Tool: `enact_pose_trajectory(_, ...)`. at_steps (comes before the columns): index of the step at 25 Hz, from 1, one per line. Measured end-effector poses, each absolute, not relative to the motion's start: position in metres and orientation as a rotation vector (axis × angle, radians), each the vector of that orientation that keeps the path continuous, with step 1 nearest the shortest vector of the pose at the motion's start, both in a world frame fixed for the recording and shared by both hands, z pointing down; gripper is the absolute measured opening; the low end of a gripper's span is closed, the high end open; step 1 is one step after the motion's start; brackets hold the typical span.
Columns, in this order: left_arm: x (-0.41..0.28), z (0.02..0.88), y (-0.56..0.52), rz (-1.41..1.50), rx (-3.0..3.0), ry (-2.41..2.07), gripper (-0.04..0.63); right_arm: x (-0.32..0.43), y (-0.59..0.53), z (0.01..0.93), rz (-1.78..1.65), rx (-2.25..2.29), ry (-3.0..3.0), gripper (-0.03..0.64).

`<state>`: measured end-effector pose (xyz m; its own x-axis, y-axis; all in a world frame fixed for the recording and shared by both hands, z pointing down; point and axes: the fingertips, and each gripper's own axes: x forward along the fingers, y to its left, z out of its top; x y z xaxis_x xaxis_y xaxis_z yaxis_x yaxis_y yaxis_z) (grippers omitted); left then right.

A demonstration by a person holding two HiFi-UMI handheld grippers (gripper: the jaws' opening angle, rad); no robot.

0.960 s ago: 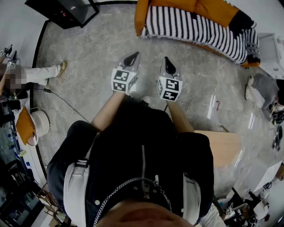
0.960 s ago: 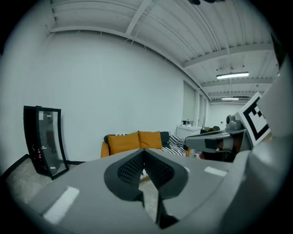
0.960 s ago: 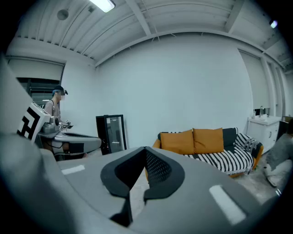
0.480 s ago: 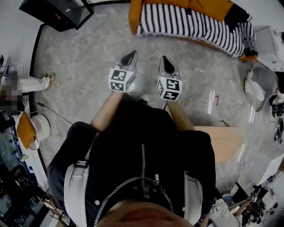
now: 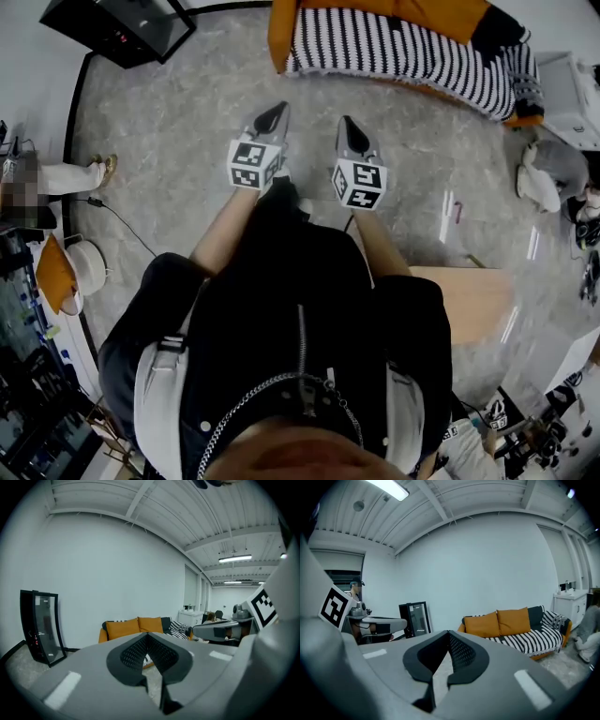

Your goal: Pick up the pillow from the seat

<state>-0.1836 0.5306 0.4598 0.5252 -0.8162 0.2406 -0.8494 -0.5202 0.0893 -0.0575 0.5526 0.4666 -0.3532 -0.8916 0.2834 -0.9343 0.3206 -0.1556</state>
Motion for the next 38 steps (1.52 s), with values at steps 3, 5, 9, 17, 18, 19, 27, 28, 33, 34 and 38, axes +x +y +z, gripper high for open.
enact_pose_trajectory(3,-0.184,0.458,0.528,0.24,2.584,-1.415,0.011,-0.058,0.555,0.465,0.439,1.709,-2.423,0.002)
enact_pose_trajectory(5,-0.185,0.456,0.525,0.239,2.596,-1.407,0.011,-0.058,0.554,0.466,0.435,1.717,-2.418,0.003)
enact_pose_trajectory(9,-0.177,0.46,0.514,0.236,2.59,-1.389,0.011,-0.05,0.544,0.471,0.442,1.735,-2.403,0.002)
enact_pose_trajectory(17,-0.162,0.466,0.472,0.234,2.589,-1.37,0.011,-0.041,0.506,0.481,0.456,1.727,-2.391,0.003)
enact_pose_trajectory(18,-0.159,0.467,0.466,0.23,2.59,-1.364,0.011,-0.038,0.499,0.482,0.456,1.727,-2.389,0.002)
enact_pose_trajectory(19,-0.155,0.466,0.459,0.224,2.593,-1.356,0.011,-0.035,0.492,0.483,0.457,1.731,-2.384,0.002)
enact_pose_trajectory(27,-0.142,0.472,0.38,0.195,2.585,-1.339,0.011,-0.023,0.416,0.5,0.498,1.718,-2.348,0.002)
enact_pose_trajectory(28,-0.14,0.473,0.369,0.194,2.581,-1.337,0.011,-0.022,0.404,0.499,0.497,1.715,-2.348,0.002)
enact_pose_trajectory(33,-0.133,0.478,0.306,0.214,2.568,-1.318,0.011,-0.021,0.334,0.494,0.495,1.699,-2.344,0.002)
enact_pose_trajectory(34,-0.132,0.478,0.293,0.217,2.567,-1.312,0.011,-0.022,0.321,0.493,0.497,1.696,-2.341,0.002)
enact_pose_trajectory(38,-0.128,0.477,0.242,0.222,2.573,-1.289,0.011,-0.02,0.272,0.487,0.485,1.695,-2.327,0.002)
